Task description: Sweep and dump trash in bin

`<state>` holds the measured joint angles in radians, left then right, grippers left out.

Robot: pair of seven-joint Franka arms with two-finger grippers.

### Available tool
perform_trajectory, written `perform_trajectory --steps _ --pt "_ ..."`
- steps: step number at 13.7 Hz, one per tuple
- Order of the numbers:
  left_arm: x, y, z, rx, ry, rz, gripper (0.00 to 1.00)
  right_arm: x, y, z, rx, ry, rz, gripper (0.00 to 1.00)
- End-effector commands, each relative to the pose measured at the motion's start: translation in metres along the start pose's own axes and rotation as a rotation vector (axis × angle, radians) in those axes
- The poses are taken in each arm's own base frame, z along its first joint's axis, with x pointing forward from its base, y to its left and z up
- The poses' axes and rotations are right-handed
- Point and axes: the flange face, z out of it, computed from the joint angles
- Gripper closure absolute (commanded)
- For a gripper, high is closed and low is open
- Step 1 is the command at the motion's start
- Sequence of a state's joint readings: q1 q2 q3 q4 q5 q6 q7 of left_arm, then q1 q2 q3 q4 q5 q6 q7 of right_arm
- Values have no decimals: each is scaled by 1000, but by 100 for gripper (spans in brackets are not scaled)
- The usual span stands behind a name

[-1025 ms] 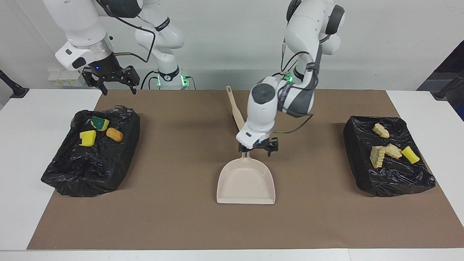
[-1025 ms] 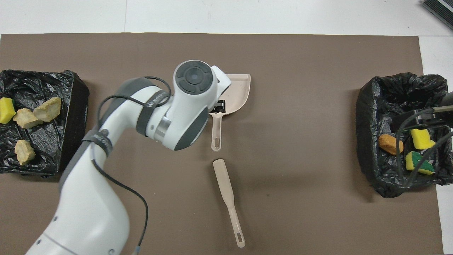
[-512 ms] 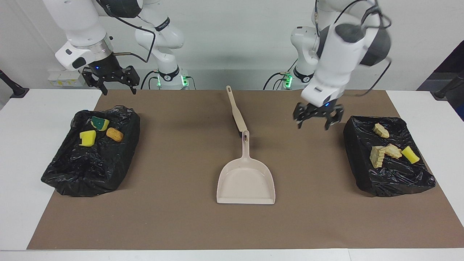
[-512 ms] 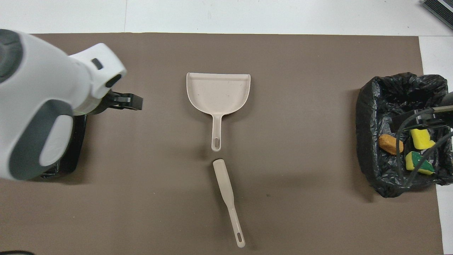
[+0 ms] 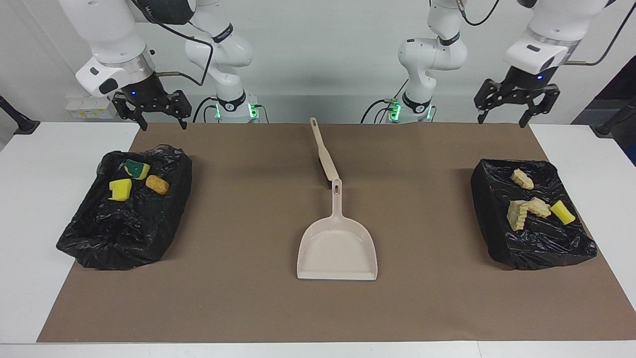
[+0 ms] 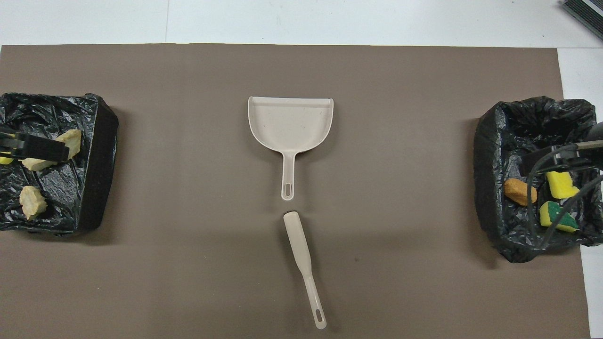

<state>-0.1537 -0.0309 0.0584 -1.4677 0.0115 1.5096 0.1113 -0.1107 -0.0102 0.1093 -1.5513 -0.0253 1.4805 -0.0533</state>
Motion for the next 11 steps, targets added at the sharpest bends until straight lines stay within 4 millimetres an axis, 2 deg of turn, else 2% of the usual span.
perform_trajectory --steps 1,6,11 --pt "7 -14 3 -23 -30 0 0 -3 -1 -1 15 0 12 0" --pt "1 -10 -9 -20 5 7 0 -3 -1 -1 15 0 12 0" --pt "-2 -12 -8 -23 -4 4 0 -3 -1 -1 15 0 12 0"
